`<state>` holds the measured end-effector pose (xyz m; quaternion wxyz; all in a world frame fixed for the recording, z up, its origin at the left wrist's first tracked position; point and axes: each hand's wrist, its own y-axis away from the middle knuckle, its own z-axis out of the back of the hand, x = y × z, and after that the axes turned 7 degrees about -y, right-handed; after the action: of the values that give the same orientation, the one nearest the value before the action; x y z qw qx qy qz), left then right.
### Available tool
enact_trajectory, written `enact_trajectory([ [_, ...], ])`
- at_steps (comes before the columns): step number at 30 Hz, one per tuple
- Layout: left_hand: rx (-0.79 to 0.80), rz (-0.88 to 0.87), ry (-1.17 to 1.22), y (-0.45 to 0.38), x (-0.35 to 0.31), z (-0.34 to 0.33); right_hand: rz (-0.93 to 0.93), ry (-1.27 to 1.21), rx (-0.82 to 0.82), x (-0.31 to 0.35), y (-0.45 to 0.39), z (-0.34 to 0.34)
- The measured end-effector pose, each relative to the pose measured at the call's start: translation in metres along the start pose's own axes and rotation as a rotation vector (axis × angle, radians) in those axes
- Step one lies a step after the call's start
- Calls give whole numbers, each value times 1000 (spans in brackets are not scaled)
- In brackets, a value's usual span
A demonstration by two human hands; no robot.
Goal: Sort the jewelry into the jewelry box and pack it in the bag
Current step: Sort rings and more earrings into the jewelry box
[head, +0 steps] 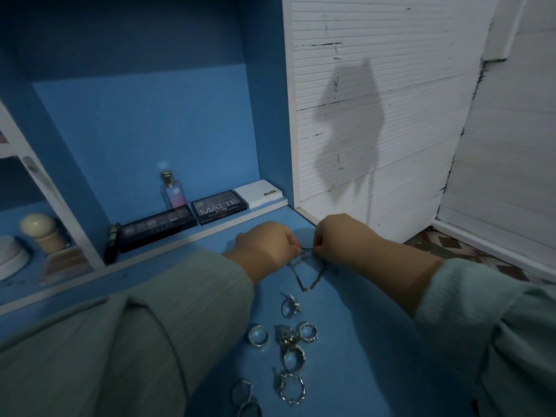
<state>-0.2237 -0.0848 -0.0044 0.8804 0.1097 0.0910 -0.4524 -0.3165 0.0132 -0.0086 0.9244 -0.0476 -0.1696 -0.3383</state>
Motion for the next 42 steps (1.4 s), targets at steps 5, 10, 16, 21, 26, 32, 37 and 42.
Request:
enact_trajectory([
  [5, 9, 7, -41, 0, 1, -1, 5, 57, 54, 5, -4, 2],
  [10, 20, -12, -60, 2, 0, 0, 56, 197, 129, 13, -1, 5],
  [16, -4, -78, 69, 8, 3, 3, 200, -24, 70, 15, 9, 26],
  [21, -6, -206, 313, 24, 7, 17, 269, -98, 59, 26, 23, 53],
  [26, 35, -199, 508, 54, 9, 42, 285, -154, 41, 43, 46, 75],
  [32, -39, -199, 627, 93, 20, 69, 276, -353, 14, 67, 75, 91],
  [37, -89, -172, 694, 128, 29, 86, 284, -593, 40, 91, 96, 92],
  [42, -209, -146, 747, 160, 45, 96, 298, -780, 67, 115, 115, 88],
])
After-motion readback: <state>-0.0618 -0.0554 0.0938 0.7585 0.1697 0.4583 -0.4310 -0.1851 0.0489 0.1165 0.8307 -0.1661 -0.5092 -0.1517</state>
